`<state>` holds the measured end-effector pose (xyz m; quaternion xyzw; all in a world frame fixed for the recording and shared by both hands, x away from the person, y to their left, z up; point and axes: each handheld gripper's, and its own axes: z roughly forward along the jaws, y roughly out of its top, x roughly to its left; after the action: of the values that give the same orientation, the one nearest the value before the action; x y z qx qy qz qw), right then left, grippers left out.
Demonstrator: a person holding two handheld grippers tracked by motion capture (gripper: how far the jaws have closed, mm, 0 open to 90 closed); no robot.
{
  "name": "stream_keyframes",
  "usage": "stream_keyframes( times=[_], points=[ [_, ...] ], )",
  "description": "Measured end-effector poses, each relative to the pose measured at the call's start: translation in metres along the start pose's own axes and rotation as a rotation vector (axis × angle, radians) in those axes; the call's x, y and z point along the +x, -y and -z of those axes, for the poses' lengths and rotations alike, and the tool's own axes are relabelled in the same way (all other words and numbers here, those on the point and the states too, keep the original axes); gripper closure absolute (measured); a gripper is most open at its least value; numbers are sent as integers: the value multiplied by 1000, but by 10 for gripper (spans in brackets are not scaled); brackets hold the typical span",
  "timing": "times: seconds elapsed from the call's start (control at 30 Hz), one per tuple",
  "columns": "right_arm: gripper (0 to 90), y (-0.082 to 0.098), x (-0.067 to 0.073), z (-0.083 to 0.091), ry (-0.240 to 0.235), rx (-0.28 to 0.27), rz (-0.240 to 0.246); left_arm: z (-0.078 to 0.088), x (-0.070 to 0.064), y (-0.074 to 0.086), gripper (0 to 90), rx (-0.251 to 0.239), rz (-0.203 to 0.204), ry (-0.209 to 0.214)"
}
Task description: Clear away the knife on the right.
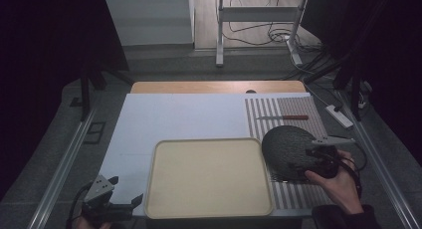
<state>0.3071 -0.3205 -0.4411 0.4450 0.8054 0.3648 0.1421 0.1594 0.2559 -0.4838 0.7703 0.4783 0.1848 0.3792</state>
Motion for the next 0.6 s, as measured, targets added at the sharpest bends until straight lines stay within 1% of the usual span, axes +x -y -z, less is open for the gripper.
stream_keyframes(
  times=[0.27,0.6],
  points=[
    [89,-9,-8,-8,3,9,-1,-1,-1,0,0,5,-4,-4],
    [89,-19,-21,-21,25,28,-5,-1,-1,-1,0,4,-8,-6]
  ],
)
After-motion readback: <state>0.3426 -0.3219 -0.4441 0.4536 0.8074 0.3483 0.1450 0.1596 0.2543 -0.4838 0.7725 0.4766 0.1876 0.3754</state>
